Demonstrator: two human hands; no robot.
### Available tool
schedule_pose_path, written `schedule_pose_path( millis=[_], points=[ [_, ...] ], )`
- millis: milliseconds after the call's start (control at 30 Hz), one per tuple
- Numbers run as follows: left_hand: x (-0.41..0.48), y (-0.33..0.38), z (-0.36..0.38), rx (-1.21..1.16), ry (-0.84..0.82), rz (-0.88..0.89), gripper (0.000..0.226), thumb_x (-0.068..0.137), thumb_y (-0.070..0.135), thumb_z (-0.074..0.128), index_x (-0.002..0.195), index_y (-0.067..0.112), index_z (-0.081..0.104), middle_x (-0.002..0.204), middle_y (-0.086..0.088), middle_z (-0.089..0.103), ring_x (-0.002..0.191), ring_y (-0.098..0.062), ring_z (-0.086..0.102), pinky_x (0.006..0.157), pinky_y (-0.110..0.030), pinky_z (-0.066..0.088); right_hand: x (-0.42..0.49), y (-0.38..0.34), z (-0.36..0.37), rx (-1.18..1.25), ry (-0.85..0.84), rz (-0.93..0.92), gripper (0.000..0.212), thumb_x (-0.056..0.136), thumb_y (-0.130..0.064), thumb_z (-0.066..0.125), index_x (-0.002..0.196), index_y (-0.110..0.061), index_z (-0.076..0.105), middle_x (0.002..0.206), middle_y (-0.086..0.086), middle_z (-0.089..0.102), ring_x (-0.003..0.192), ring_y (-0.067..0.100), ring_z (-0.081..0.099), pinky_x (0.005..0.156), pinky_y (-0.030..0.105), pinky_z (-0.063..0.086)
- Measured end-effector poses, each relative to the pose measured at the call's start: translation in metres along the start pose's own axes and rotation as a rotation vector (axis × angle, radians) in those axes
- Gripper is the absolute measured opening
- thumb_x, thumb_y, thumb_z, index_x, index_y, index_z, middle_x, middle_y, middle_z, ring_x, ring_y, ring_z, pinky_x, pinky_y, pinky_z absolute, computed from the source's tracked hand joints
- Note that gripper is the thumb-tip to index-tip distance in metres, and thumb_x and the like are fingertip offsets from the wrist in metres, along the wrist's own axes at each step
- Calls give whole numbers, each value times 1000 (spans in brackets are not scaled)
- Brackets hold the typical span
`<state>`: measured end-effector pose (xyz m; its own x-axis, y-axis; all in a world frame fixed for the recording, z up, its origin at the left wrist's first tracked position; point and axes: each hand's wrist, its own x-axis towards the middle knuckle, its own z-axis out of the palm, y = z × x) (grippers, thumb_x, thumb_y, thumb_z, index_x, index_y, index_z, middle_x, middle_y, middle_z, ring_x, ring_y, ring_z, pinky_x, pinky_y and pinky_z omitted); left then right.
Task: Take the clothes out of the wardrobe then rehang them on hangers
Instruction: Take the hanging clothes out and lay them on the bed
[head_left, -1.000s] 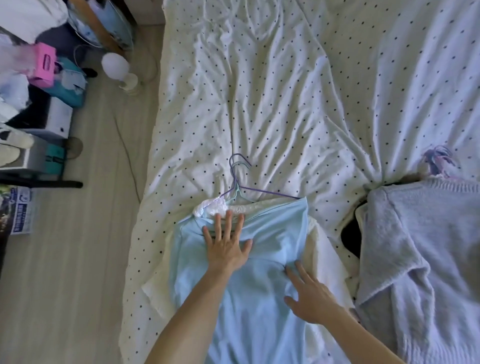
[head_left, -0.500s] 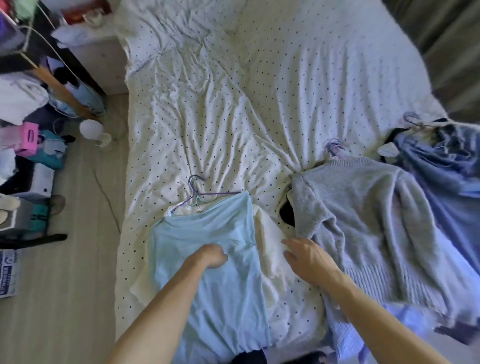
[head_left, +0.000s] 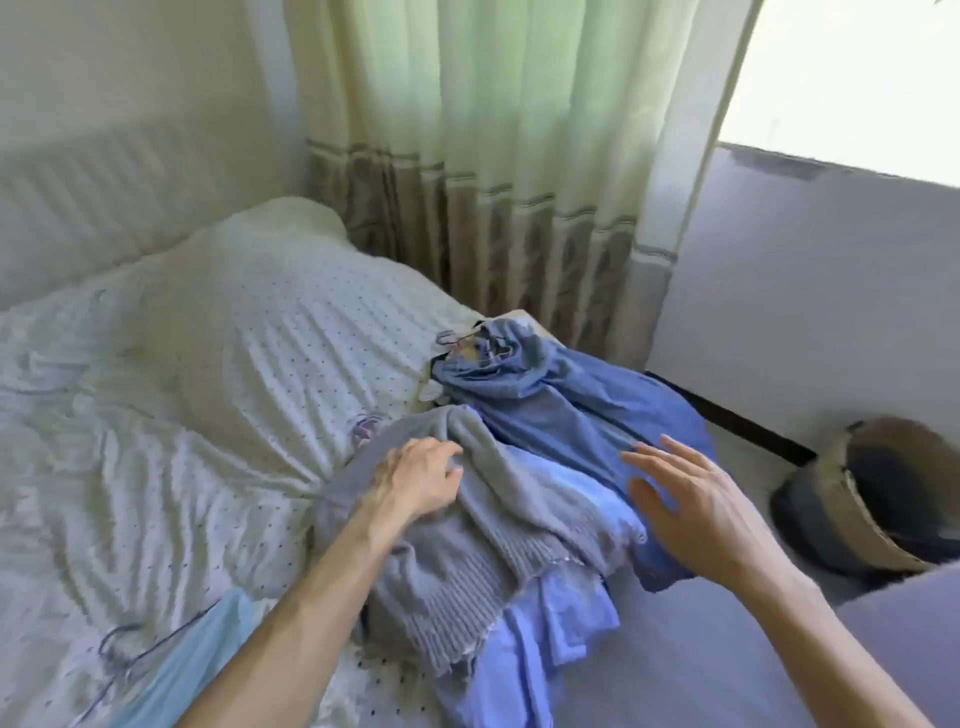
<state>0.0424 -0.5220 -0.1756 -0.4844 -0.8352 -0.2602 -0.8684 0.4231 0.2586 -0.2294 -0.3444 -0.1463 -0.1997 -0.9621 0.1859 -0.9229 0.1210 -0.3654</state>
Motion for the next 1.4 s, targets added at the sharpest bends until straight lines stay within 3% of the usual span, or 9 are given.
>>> schedule_pose_path(
  millis=[133, 367, 467, 733, 1000, 1133, 1267, 1400],
  points=[
    [46, 145, -16, 7, 88, 259, 46, 99, 39, 47, 144, 28, 48, 145, 3, 52, 134, -20, 46, 110, -36, 37, -48, 92, -84, -43, 216, 220, 32, 91, -20, 69, 123, -23, 71, 129, 0, 67, 136, 25, 49, 110, 45, 42],
    [72, 394, -3, -49, 143, 722, 38, 97, 35, 54, 135, 31, 57, 138, 9, 56, 129, -15, 49, 108, -33, 38, -168, 208, -184, -88, 494, 648, 33, 96, -31, 59, 128, -33, 66, 137, -11, 61, 141, 12, 40, 117, 37, 33],
    [65, 490, 17, -22, 90, 897, 35, 98, 37, 52, 131, 37, 59, 136, 12, 56, 128, -14, 48, 106, -31, 40, -219, 233, -210, -114, 602, 818, 30, 95, -25, 62, 125, -29, 69, 133, -7, 64, 138, 16, 45, 114, 40, 37],
    [20, 708, 83, 92, -51, 1432, 38, 101, 40, 43, 139, 38, 52, 143, 13, 51, 135, -13, 41, 110, -30, 34, -333, 266, -253, -296, 759, 1222, 28, 96, -26, 62, 122, -28, 71, 132, -7, 65, 136, 14, 46, 112, 26, 31],
    [-31, 854, 122, 193, -275, 1832, 37, 101, 36, 44, 137, 37, 54, 143, 12, 52, 133, -16, 46, 107, -30, 38, -396, 263, -273, -500, 906, 1603, 29, 92, -18, 67, 121, -21, 72, 129, 0, 67, 134, 22, 50, 112, 42, 40],
    [-69, 902, 145, 198, -380, 1982, 37, 101, 34, 46, 137, 34, 55, 143, 10, 53, 133, -17, 46, 104, -32, 40, -419, 248, -275, -620, 981, 1743, 31, 93, -18, 66, 124, -20, 71, 131, -2, 65, 135, 21, 48, 114, 31, 33],
    [-120, 932, 173, 167, -496, 2094, 34, 100, 38, 48, 132, 36, 58, 137, 13, 56, 128, -13, 51, 102, -32, 41, -445, 237, -292, -905, 1105, 1719, 23, 95, -13, 64, 116, -12, 74, 121, 3, 70, 125, 27, 58, 104, 42, 48],
    [-171, 954, 199, 129, -601, 2166, 33, 100, 39, 48, 132, 38, 57, 136, 15, 57, 123, -12, 54, 99, -30, 45, -482, 237, -331, -1174, 1191, 1653, 29, 94, -19, 55, 114, -10, 74, 122, 4, 69, 121, 26, 58, 105, 25, 40]
  ],
)
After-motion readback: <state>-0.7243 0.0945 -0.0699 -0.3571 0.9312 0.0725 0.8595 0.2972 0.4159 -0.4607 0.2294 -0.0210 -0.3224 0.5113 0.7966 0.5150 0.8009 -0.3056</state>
